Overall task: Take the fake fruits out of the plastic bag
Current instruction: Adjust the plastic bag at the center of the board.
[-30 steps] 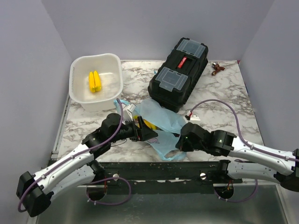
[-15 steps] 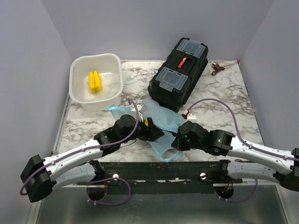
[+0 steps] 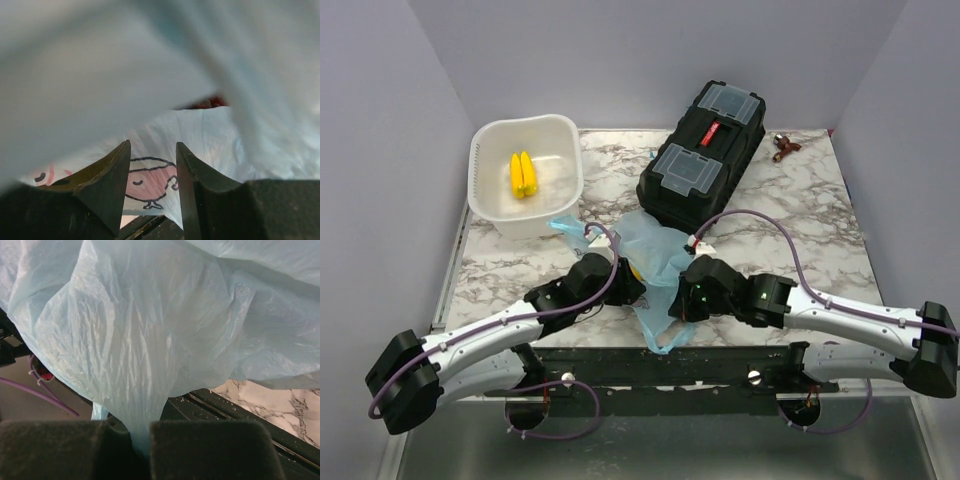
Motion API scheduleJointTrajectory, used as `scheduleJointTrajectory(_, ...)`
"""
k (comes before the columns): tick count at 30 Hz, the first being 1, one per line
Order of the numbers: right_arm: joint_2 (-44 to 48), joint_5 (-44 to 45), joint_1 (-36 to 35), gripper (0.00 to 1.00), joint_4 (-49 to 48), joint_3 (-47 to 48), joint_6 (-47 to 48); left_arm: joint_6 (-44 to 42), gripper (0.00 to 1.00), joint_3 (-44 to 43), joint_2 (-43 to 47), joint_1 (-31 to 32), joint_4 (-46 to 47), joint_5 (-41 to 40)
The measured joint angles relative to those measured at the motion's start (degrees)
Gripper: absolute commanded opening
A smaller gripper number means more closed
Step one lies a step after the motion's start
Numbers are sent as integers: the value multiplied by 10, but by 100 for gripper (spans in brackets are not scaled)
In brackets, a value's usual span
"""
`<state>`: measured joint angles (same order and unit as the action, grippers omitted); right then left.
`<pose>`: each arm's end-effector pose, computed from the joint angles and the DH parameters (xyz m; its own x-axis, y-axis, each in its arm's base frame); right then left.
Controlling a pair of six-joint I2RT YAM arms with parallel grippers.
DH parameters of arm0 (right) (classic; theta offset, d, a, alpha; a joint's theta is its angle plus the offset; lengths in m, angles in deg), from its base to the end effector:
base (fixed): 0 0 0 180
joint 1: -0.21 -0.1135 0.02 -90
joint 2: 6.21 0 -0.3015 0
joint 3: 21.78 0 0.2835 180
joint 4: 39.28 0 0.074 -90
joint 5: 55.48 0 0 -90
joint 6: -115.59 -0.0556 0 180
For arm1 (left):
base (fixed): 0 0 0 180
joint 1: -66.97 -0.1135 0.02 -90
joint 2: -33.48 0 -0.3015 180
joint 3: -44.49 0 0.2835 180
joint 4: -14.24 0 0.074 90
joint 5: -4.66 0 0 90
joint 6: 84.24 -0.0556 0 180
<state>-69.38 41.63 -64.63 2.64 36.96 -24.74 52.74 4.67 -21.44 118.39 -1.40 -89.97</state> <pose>0.1150 0.2285 0.2672 -0.8598 -0.0338 -0.5096 -0.3134 0.8228 0.4741 0.1480 -0.1783 0.2202 -0.7555 -0.2215 -0.6166 0.2690 0.7532 -0.6002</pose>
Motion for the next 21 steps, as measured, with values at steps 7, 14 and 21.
scheduleJointTrajectory(7, -19, -2, 0, 2, -14, 14, 10, -1, 37, -37, -72, -42, -5, -3)
scheduleJointTrajectory(14, -33, -2, 0, 2, -18, 17, 13, -21, 30, -85, -136, -71, 3, 9)
scheduleJointTrajectory(21, -37, -2, 0, 2, -22, 14, 14, -17, 30, -24, -149, -68, 60, 58)
